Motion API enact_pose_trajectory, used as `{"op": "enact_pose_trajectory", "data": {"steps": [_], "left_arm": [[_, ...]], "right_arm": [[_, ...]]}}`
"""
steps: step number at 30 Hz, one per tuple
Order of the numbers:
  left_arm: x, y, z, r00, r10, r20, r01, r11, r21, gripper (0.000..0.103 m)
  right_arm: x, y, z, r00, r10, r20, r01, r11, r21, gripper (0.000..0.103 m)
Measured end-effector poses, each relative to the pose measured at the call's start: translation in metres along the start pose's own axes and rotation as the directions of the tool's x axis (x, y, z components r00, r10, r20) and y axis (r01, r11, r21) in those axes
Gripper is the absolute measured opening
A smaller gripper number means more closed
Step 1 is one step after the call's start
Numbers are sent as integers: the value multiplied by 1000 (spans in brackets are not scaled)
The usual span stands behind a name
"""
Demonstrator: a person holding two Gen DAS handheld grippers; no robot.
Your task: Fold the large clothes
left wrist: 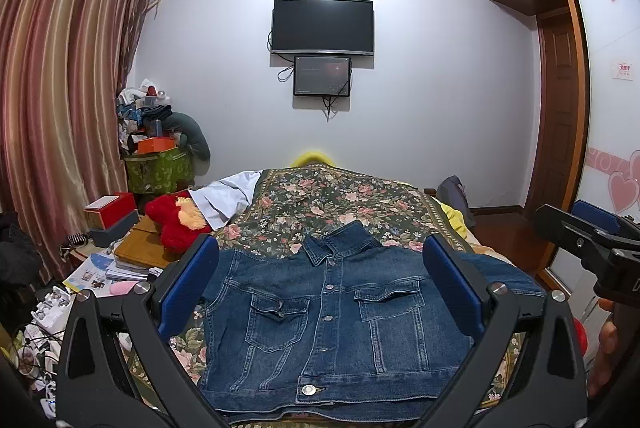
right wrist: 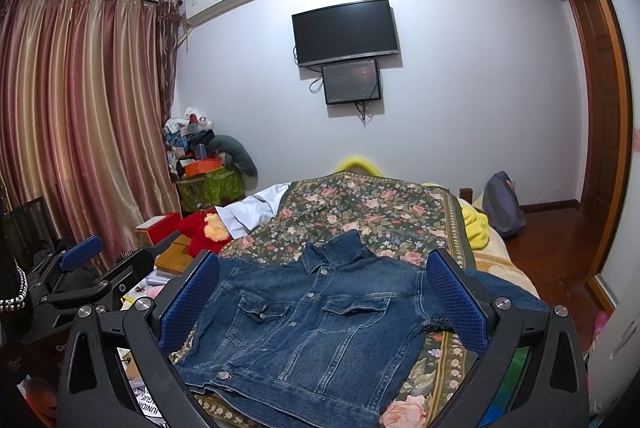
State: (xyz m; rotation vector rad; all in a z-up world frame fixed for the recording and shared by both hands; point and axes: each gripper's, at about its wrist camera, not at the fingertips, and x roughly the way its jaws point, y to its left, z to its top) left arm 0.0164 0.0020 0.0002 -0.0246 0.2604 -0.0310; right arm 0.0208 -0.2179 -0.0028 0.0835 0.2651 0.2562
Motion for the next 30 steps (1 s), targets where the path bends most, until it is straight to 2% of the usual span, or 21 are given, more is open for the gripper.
{"op": "enact_pose_trajectory", "data": {"steps": [30], "left_arm": [[9,5,-3,1000,9,-12,-9,1000,-11,103]], "right_arm": [[6,1,-1,1000,2,-12,-2,1000,-1,103]]}}
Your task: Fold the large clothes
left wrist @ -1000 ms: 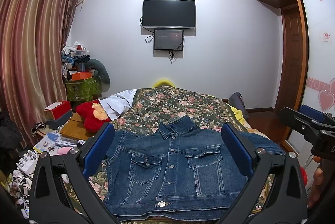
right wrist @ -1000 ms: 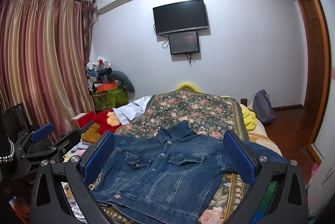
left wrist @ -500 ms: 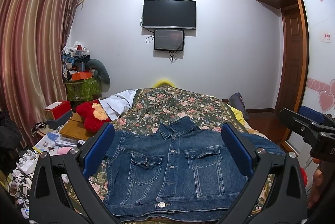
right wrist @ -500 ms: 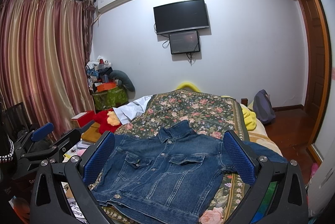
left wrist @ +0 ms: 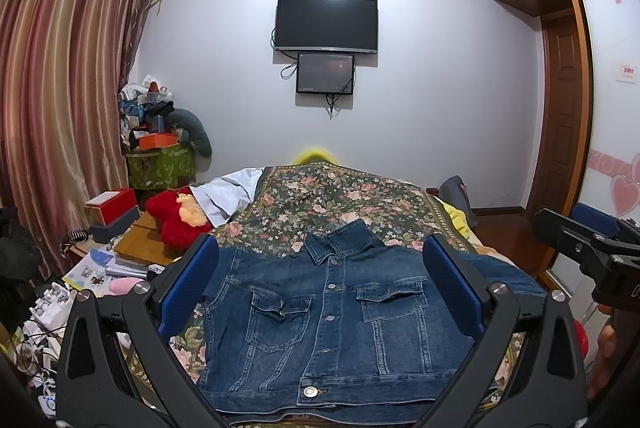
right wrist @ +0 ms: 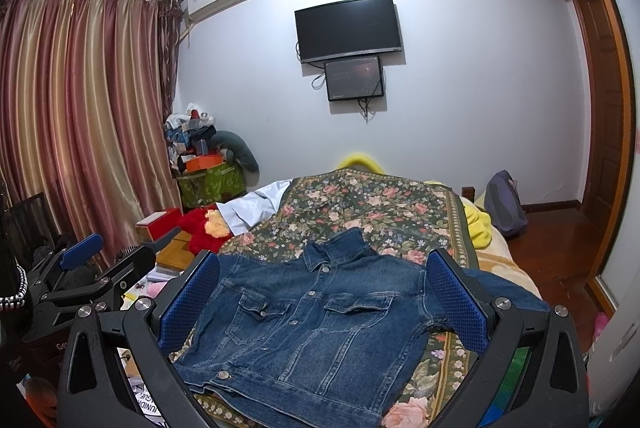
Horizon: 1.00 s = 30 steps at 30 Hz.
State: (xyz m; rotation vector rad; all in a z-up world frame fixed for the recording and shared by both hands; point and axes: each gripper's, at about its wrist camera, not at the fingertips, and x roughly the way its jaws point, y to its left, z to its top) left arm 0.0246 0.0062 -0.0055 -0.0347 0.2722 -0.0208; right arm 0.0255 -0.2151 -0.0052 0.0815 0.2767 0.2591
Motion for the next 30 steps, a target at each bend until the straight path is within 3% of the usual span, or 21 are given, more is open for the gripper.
{"op": "enact_pose_trajectory", "data": {"steps": [9,17,22,26,30], "left_arm": [[27,11,-7,998,19,-56,-21,999,-29,103],[67,40,-17,991,38,-127,-47,997,-66,103],[99,74,-23,980,142,-140,-155,984,-86,103],[126,114,-29,970,187,-154,-206,971,-121,103],[160,162,-44,946,204,-251,-251,953,-172,103]], "right_arm": [[24,2,-4,998,4,-56,-4,1000,-6,103],[75,0,-10,985,11,-171,-10,1000,8,103],[125,-1,-13,970,13,-242,-12,1000,3,103],[172,2,-15,956,16,-291,-24,999,-24,103],[220,8,-14,942,32,-334,-54,997,-55,103]]}}
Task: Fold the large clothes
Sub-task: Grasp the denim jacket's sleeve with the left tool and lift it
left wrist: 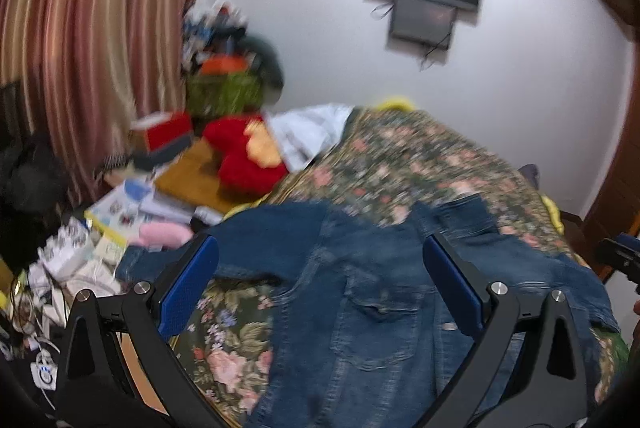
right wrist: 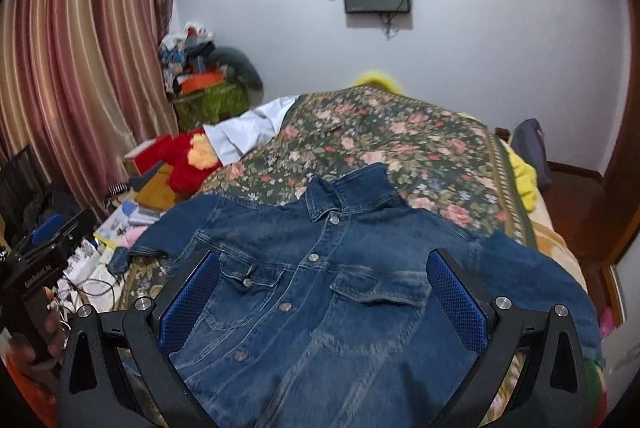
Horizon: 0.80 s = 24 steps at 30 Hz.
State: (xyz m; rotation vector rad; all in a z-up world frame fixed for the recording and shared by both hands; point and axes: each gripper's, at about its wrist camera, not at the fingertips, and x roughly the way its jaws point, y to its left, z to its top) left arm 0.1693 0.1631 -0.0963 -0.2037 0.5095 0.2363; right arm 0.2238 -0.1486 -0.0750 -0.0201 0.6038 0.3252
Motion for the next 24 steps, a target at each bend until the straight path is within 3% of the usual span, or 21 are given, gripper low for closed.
{"op": "enact_pose_trajectory", "data": {"steps": [4,7,9,13,16,20,22,24], "left_arm": [[62,47,-5,986,45,-159,-63,992,-111,103],[106,81,-15,956,72,-283,-128,974,-185,103],[128,100,-24,938,46,-345,-135,961,-240,101],[165,129,-42,899,-75,-432,-109,916,-386,96],[183,141,-51,878,-149,-456,-95,878,-470,83],[206,150,-54,866,-175,-469,-108,849,-516,67],[213,154,-50,874,-137,-466,-137,851,-507,60],[216,151,-40,890,-31,-455,-191,880,-435,37]], "right_arm": [[58,6,15,996,23,-87,-28,998,-51,103],[102,11,17,985,35,-172,-49,995,-82,103],[133,15,16,970,37,-240,-65,992,-111,103],[188,23,6,930,15,-366,-77,985,-156,103],[222,25,-7,888,25,-459,-108,982,-156,103],[255,25,-24,823,65,-564,-145,985,-98,103],[265,26,-31,794,86,-602,-156,986,-65,103],[273,27,-39,765,99,-637,-168,985,-49,103]]}}
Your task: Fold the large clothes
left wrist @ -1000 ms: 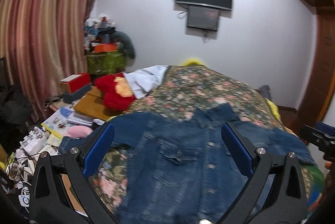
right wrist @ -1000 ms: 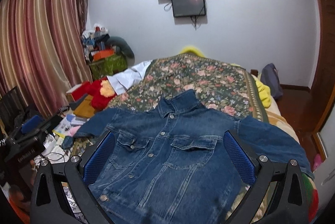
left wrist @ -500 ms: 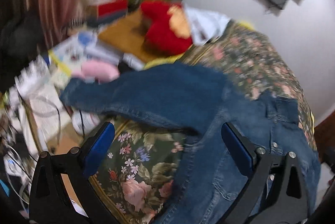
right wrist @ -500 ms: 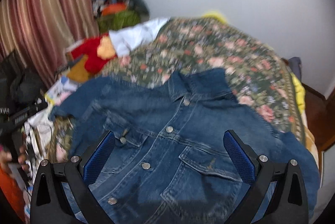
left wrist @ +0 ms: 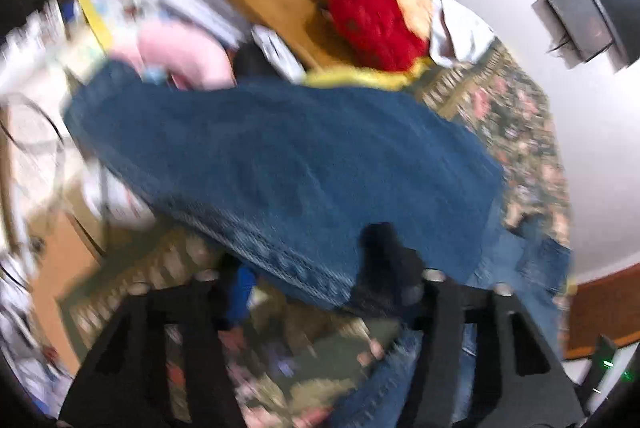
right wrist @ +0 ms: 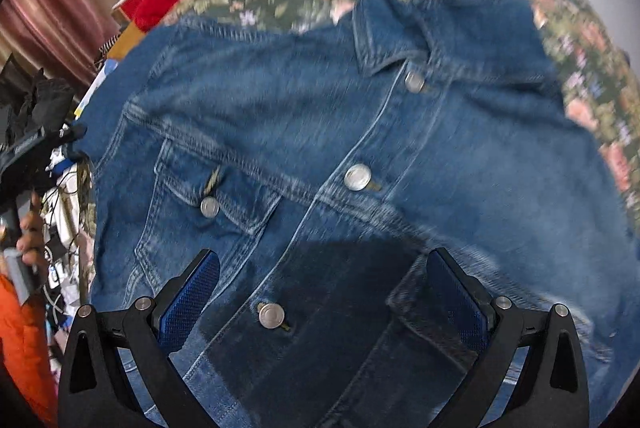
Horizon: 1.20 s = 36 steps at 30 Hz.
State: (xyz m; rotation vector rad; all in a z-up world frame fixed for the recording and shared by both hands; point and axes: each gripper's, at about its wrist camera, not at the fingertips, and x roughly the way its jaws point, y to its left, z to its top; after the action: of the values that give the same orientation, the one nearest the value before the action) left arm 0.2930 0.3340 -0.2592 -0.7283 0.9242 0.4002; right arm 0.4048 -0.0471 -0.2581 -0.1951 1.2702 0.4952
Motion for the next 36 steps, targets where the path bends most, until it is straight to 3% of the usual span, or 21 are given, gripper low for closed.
{"op": "enact_pose_trajectory", "data": {"steps": [2,4,6,9,11,13,16,19,22,24,25,27,31,32,36], "left_arm": [[-9,-18,4,988,121,100,-130,987,90,20],[-20,-45,4,954,215,207,-256,946,198,13],[-35,-73,1,929,218,300,-304,911,278,12],[-68,-117,-8,909,115,400,-280,880,384,10],[-87,-149,-21,914,-3,406,-204,860,468,10],[-94,-171,-34,927,-75,367,-139,841,523,10],[-76,-189,-59,963,-124,238,-31,829,559,10],[-41,-193,-88,990,-85,110,7,819,573,10],[-11,-184,-112,999,-20,34,-3,832,555,10],[4,-170,-118,999,8,-35,11,856,517,13],[11,-164,-120,997,10,-74,28,871,490,16],[16,-144,-122,988,-1,-153,66,905,421,36],[-18,-110,-123,989,-75,-128,117,927,357,50],[-28,-102,-122,989,-97,-111,129,930,344,58],[-75,-56,-94,981,-192,0,187,959,212,76]], "right_arm": [[6,2,-2,1000,-4,-19,4,1000,-13,103],[3,4,-5,1000,-14,-10,13,1000,-26,103],[-4,4,-6,1000,-18,11,19,999,-31,103],[-23,2,-9,998,-12,54,14,1000,-23,103],[-39,-1,-11,997,-2,83,3,1000,-7,103],[-56,-7,-16,993,1,116,-2,1000,11,103],[-82,-16,-24,987,-4,162,-3,999,42,103],[-104,-29,-33,981,-2,196,-13,997,76,103],[-123,-43,-47,974,0,226,-25,993,111,103],[-132,-54,-56,970,-10,241,-22,991,131,103],[-137,-58,-60,969,-13,246,-22,990,141,103],[-144,-67,-67,967,-16,255,-25,987,156,103],[-155,-83,-79,960,-22,280,-33,981,192,103],[-156,-86,-81,959,-26,283,-33,979,200,103],[-154,-89,-84,957,-29,290,-37,975,221,103]]}}
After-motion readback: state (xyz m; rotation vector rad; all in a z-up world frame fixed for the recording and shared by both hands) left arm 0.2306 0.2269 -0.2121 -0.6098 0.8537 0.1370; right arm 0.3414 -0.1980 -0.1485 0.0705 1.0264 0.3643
